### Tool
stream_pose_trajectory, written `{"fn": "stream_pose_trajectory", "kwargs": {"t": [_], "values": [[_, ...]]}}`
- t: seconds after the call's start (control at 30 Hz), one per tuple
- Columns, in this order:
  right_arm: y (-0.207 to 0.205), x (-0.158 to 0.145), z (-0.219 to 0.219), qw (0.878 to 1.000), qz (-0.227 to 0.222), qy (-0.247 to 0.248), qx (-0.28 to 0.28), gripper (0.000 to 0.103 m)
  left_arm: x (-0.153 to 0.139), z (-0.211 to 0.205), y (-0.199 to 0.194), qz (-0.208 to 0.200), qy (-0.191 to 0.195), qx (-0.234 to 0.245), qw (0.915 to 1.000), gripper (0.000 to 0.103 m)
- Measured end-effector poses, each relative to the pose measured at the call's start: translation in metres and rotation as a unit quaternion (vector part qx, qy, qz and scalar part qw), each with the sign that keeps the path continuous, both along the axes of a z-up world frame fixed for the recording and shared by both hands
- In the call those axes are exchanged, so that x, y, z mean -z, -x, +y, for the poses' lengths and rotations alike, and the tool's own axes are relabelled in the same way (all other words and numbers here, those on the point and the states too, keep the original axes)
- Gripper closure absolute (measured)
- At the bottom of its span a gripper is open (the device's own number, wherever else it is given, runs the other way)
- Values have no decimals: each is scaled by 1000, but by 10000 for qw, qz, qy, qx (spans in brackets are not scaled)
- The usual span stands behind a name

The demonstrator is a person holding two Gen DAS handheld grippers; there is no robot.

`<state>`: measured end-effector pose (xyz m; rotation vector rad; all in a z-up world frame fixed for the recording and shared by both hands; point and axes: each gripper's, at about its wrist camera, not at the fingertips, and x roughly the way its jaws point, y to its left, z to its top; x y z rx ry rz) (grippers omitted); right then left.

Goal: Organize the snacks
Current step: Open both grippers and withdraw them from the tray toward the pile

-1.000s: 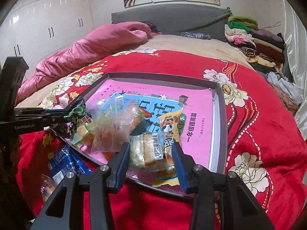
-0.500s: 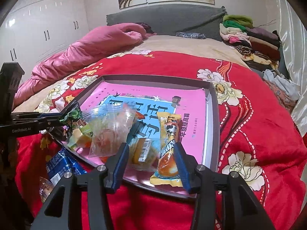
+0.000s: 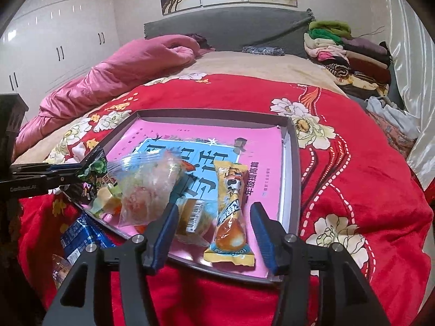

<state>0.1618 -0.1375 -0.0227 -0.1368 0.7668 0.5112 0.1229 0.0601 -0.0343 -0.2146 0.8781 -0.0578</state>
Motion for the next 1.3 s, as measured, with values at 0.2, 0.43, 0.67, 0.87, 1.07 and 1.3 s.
{"fn": "stream_pose_trajectory", "kwargs": {"t": [0.2, 0.43, 0.67, 0.87, 1.07, 1.3], "values": [[0, -2, -2, 10000, -50, -2, 74, 44, -1, 1, 2, 26, 105, -50, 9999, 62], [-1, -5, -6, 9998, -70, -91, 164, 39, -5, 10, 5, 47, 279, -112, 9995, 57], [-2, -7, -9, 9996, -87, -150, 209, 38, -8, 15, 7, 39, 423, -146, 9990, 55], [0, -11, -11, 9992, -183, -280, 202, 35, -15, 16, 9, -42, 445, -121, 9989, 44], [2, -16, -11, 9985, -249, -461, 143, 31, -22, 16, 10, -104, 445, -123, 9989, 39], [5, -20, -10, 9982, -305, -507, 77, 30, -31, 15, 16, -185, 509, -129, 9985, 29]]}}
